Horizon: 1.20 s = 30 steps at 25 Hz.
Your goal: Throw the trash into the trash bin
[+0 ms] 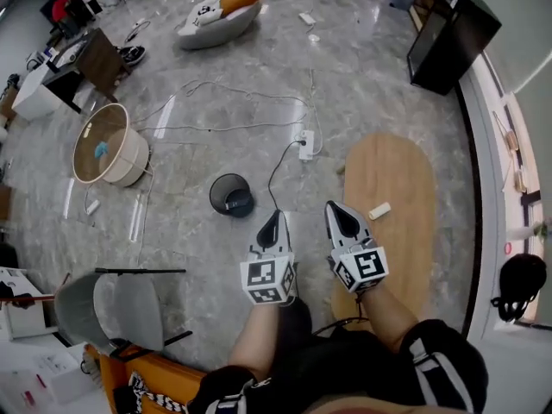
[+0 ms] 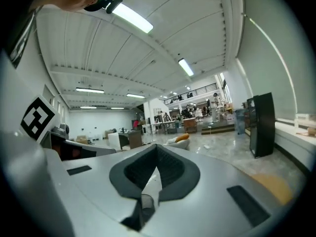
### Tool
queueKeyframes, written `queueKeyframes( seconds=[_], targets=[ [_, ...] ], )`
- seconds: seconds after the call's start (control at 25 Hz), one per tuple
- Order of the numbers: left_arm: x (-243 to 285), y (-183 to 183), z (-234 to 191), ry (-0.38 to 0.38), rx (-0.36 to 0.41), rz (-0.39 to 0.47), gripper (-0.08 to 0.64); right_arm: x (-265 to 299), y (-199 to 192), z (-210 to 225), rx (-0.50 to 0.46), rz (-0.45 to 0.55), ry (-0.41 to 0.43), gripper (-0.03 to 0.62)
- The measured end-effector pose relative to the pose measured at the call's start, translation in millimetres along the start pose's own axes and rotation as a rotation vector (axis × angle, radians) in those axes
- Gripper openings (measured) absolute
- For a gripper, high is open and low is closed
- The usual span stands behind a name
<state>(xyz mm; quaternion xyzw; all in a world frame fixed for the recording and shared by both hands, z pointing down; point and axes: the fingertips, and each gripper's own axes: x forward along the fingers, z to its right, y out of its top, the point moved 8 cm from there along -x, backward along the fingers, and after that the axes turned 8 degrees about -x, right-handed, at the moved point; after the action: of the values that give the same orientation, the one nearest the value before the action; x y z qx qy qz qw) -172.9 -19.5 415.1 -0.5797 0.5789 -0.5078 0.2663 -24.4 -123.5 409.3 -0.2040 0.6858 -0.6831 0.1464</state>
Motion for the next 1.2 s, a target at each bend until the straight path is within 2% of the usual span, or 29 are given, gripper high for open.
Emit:
queueKeyframes(
  seconds=[0.12,0.28,0.52,0.72,1.2],
  targets=[
    [0.7,16.5,60.3,-0.067,0.063,0.009,0.012,-49.1,31.2,41.4,-0.03,0.029,-0.096,0.011],
    [-6.1,25.6,128.1,-0.142,0.085,0.013,0.012,-119.8,62.4,89.2,-0.033,0.046,-0.21,0.011],
    [-14.8,28.4,213.5,-0.242,0.166,0.029,0.012,-207.6,84.6,141.9,-0.027,0.08,-0.377,0.011],
    [-22.7,35.7,249.6,-0.305,0.184,0.041,0.012,-248.6,92.7,149.9,-0.024,0.101,-0.464,0.012],
    [-27.8,23.9,295.1,-0.39,0.222,0.016,0.012,-300.0,86.0,156.8,-0.011,0.091,-0.54,0.011]
  ],
)
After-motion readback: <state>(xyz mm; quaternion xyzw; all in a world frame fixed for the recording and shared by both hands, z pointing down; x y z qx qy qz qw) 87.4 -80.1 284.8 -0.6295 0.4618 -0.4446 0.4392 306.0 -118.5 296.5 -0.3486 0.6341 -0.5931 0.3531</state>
